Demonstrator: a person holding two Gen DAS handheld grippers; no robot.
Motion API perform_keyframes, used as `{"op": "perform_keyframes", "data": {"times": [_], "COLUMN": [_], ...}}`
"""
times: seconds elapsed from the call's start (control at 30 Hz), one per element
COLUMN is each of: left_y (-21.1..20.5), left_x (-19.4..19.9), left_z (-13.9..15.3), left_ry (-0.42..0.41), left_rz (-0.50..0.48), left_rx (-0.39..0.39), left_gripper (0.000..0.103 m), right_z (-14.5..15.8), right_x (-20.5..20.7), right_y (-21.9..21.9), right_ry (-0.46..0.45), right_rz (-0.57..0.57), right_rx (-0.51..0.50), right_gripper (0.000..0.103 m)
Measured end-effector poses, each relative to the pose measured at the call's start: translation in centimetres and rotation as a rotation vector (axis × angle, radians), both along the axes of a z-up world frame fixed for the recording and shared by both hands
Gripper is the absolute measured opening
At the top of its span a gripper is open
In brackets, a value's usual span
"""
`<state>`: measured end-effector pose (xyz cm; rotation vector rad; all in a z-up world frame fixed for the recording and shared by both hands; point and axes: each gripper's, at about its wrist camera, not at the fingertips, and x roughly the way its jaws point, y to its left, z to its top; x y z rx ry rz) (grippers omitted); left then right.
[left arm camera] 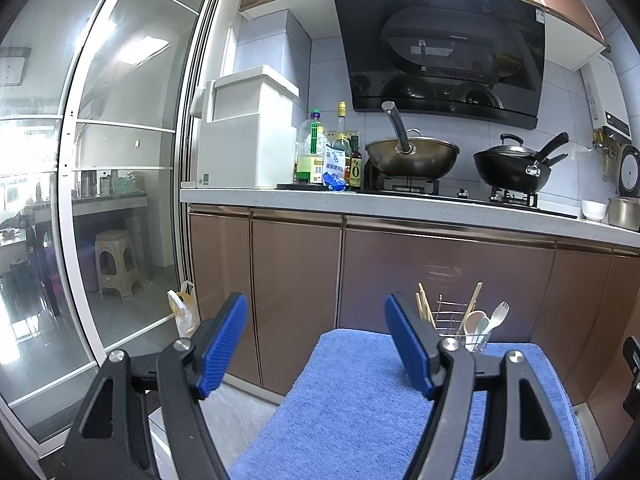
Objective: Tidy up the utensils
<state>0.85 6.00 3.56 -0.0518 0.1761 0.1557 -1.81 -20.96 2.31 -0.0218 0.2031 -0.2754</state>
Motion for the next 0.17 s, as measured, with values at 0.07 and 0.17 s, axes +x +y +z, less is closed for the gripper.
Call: {"op": "perform_keyframes", "data": {"times": [0.07, 0.17], "left_y": [0.00, -0.02], "left_x": [-0.01, -0.04], "left_z": [0.03, 0.06], "left_ry": [-0.001, -0.002], "left_rz": [0.001, -0.001], "left_rx": [-0.001, -0.001], "left_gripper": [0.070, 0.070], "right_z": [0.03, 0.04], "right_x": [0.02, 0.08], "right_y": [-0.01, 0.09], "right_ry": [0.000, -0.001], "right_rz": [0.001, 0.000], "right_rx": [0.000, -0.002], "right_gripper": [0.103, 0.103]}}
